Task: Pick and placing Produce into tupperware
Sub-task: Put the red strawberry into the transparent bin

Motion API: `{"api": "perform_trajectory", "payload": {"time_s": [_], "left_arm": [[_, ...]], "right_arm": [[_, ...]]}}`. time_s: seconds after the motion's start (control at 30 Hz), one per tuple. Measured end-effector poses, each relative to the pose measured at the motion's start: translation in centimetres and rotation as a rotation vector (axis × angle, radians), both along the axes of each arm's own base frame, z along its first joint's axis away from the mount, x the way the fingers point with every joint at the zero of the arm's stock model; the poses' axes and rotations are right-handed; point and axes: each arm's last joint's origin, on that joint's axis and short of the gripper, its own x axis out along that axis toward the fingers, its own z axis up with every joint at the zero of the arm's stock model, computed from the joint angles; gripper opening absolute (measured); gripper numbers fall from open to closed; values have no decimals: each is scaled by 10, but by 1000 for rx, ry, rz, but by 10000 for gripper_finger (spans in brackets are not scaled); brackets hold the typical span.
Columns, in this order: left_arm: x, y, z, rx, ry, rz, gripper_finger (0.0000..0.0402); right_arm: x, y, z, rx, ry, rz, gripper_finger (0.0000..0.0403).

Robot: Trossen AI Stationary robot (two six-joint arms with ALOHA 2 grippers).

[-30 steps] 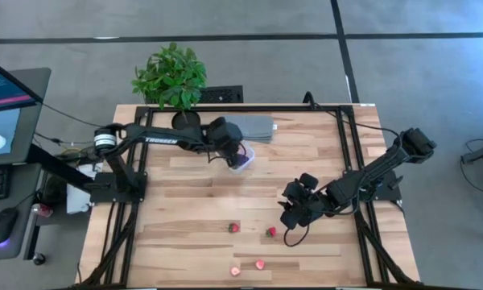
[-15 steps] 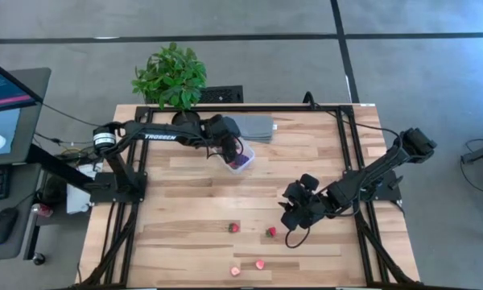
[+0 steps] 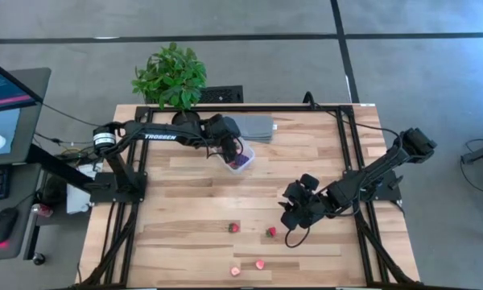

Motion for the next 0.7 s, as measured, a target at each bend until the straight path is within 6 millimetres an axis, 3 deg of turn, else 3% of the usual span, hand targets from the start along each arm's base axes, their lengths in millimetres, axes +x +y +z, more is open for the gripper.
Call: {"api": "perform_trajectory", "payload": {"time_s": [0.2, 0.53, 0.7], "left_arm": [[-1, -2, 12, -26, -38, -58, 183], [0, -15, 86, 72, -212, -167, 186], [-10, -31, 111, 68, -265, -220, 186]], "right_arm": [[0, 0, 0, 0, 0, 0, 175], [0, 0, 0, 2, 4, 0, 175], [0, 0, 0, 12, 4, -6, 175]]}}
